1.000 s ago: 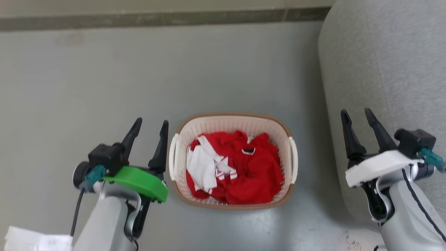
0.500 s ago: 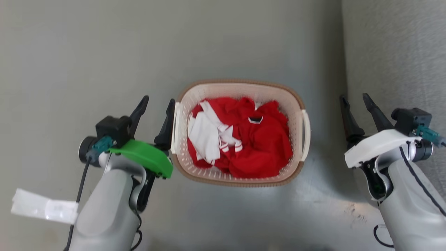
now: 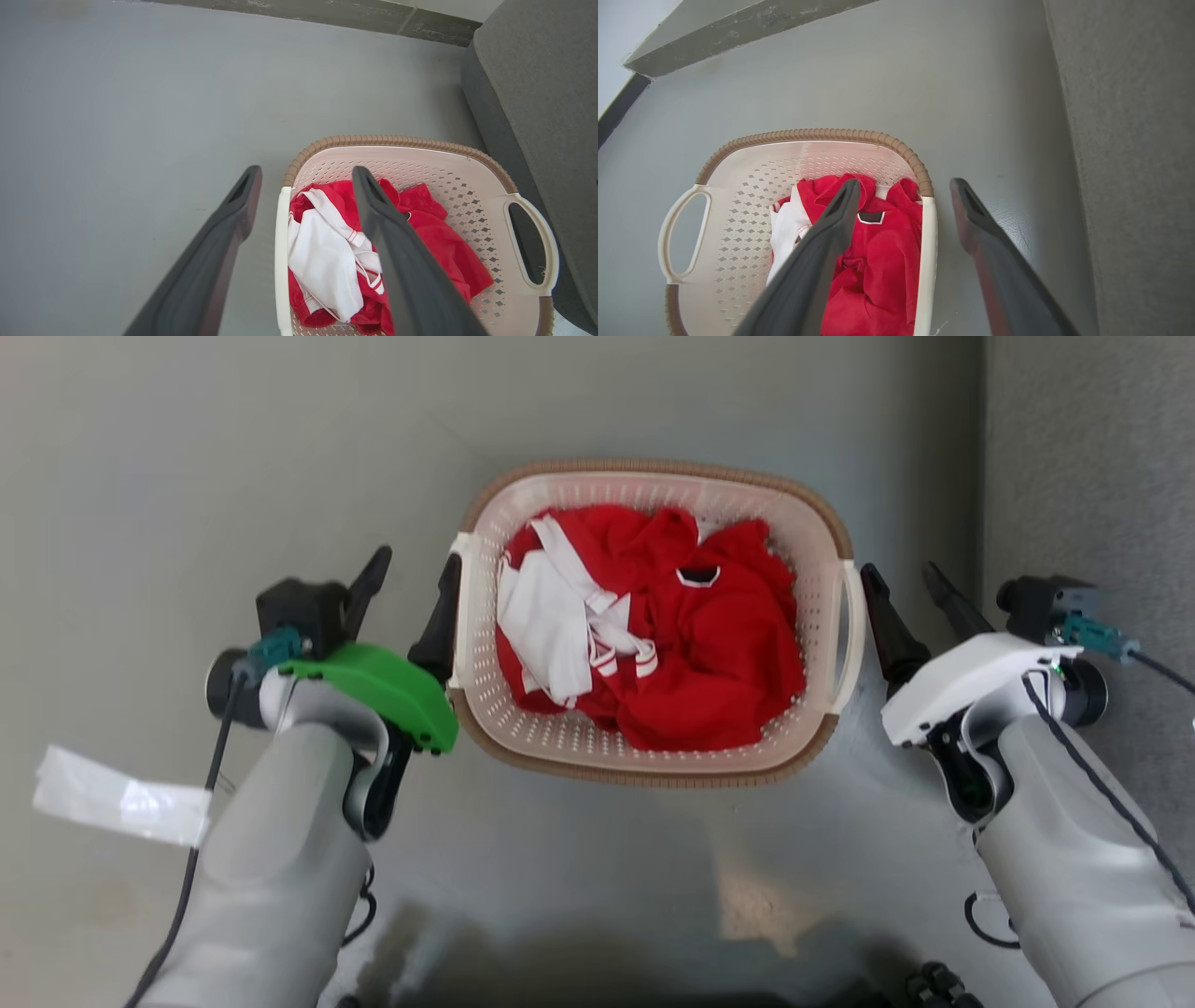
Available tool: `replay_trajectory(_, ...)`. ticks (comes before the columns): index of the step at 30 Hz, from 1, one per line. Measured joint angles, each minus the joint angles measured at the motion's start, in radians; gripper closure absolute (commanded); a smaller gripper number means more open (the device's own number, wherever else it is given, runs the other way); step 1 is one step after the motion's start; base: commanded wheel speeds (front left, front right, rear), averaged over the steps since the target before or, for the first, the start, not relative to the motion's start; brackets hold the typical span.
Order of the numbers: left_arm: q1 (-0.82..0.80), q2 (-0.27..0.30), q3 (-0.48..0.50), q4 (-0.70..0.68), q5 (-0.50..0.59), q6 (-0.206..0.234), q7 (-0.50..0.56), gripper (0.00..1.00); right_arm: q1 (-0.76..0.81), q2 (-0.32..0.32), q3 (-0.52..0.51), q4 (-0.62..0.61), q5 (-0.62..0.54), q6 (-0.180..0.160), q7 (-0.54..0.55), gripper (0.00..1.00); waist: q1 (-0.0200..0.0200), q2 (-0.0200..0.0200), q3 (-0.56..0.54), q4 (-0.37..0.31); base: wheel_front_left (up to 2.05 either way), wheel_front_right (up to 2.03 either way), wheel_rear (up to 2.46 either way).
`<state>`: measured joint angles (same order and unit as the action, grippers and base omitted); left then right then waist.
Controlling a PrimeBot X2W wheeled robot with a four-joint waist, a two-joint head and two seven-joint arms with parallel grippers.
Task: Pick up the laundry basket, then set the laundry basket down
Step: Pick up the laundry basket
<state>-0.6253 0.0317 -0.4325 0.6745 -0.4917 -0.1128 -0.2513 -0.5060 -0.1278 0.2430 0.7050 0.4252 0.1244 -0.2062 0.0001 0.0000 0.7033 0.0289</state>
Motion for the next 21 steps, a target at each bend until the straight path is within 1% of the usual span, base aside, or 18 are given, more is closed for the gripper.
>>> replay_trajectory(11, -0.135, -0.005, -0.045, 0.116, -0.052, 0.0, 0.027, 0.0, -0.098, -0.003, 0.029, 0.11, 0.008, 0.0, 0.048, 0.0, 0.0001, 0.0, 0.118, -0.006, 0.0, 0.0, 0.0)
replay_trajectory(15, -0.172, -0.006, -0.065, 0.16, -0.074, 0.0, 0.062, 0.0, -0.13, -0.002, 0.053, 0.137, 0.009, 0.0, 0.05, 0.0, 0.0, 0.0, 0.161, -0.01, 0.0, 0.0, 0.0)
replay_trajectory(21, -0.217, -0.008, -0.105, 0.207, -0.104, 0.0, 0.086, 0.0, -0.185, 0.001, 0.098, 0.155, 0.026, 0.0, 0.06, 0.0, 0.0001, 0.0, 0.219, -0.018, 0.0, 0.0, 0.0)
